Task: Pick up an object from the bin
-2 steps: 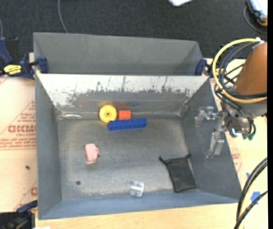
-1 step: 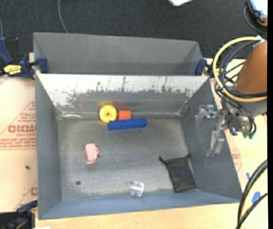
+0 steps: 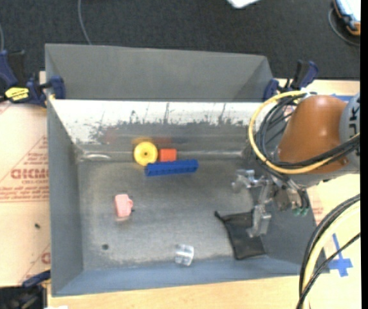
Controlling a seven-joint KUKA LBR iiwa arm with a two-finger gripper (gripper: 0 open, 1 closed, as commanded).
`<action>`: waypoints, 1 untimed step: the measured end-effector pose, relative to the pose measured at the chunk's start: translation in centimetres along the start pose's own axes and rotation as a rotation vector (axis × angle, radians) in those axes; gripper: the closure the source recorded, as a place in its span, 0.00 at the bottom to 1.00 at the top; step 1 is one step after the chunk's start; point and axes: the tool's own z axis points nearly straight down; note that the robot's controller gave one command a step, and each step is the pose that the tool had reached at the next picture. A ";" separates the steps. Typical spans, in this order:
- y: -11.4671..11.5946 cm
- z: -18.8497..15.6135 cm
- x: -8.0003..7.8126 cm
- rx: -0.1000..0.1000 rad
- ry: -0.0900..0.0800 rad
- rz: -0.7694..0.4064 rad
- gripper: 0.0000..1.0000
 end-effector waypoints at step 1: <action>0.1 2.3 -0.3 0.001 -0.003 -0.297 0.00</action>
Offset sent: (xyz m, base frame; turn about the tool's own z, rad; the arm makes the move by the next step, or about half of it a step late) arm 0.0144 -0.0036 -0.0741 -0.4094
